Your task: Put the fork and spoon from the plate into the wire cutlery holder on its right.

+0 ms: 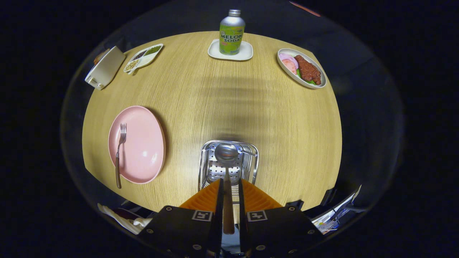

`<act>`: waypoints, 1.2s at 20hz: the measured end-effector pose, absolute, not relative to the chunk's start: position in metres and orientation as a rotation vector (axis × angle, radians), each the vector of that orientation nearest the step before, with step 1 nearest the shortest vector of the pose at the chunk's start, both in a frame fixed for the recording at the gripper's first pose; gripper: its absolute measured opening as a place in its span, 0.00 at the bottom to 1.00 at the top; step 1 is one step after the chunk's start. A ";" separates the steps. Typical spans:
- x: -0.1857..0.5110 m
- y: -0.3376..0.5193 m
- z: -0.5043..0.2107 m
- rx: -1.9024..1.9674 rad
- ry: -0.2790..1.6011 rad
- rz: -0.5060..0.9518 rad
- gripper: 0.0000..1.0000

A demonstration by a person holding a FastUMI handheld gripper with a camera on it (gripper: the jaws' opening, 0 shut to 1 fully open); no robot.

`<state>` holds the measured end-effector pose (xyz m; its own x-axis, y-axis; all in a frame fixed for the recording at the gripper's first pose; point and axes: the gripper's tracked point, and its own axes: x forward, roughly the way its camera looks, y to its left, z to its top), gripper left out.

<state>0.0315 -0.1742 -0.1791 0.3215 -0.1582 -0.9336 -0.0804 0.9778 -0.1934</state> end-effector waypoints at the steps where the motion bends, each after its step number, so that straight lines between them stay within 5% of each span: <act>1: 0.030 -0.180 -0.173 -0.238 1.226 -0.059 0.23; 5: 0.027 -0.185 -0.144 -0.225 1.131 -0.068 0.30; 10: 0.025 -0.176 -0.111 -0.196 0.995 -0.055 0.54; 13: 0.021 -0.165 -0.099 -0.180 0.937 -0.040 0.57; 19: 0.015 -0.143 -0.085 -0.171 0.851 -0.004 0.77; 22: 0.020 -0.127 -0.075 -0.153 0.784 0.003 0.97; 24: 0.025 -0.116 -0.067 -0.147 0.725 0.004 0.99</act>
